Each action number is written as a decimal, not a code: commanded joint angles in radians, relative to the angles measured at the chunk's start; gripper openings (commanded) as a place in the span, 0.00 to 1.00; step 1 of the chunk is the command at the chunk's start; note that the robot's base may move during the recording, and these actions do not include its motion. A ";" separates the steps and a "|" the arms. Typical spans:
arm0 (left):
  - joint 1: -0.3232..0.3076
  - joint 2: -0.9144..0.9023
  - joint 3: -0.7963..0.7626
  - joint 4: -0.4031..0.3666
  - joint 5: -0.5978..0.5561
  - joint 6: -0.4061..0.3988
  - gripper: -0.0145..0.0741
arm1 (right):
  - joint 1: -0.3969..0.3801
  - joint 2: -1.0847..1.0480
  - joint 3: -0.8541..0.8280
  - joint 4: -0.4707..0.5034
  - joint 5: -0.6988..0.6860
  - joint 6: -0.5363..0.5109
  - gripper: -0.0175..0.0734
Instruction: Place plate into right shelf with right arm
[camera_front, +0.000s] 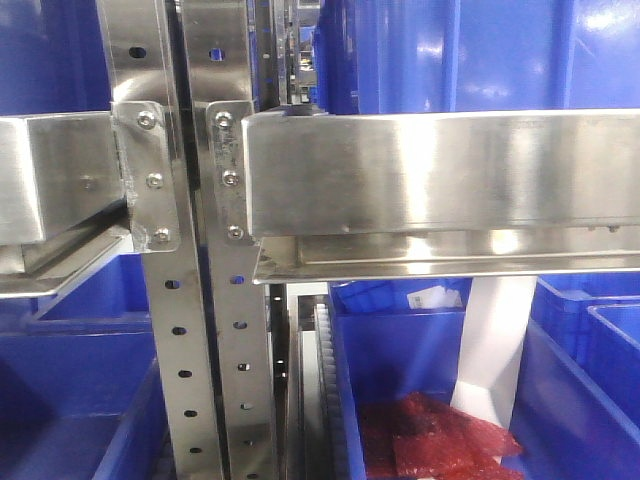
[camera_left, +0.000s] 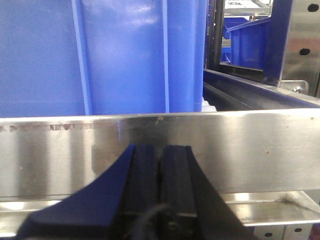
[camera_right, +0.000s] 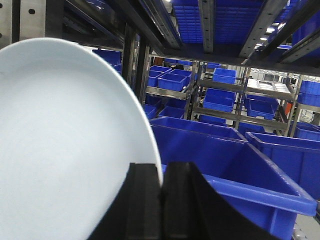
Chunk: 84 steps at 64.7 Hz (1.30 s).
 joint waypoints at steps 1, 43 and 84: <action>0.001 -0.008 0.008 -0.002 -0.089 -0.002 0.11 | -0.001 0.018 -0.027 -0.022 -0.092 -0.004 0.25; 0.001 -0.008 0.008 -0.002 -0.089 -0.002 0.11 | -0.001 0.289 -0.288 -0.018 -0.086 0.080 0.25; 0.001 -0.008 0.008 -0.002 -0.089 -0.002 0.11 | -0.108 0.904 -0.870 -0.157 0.237 0.081 0.25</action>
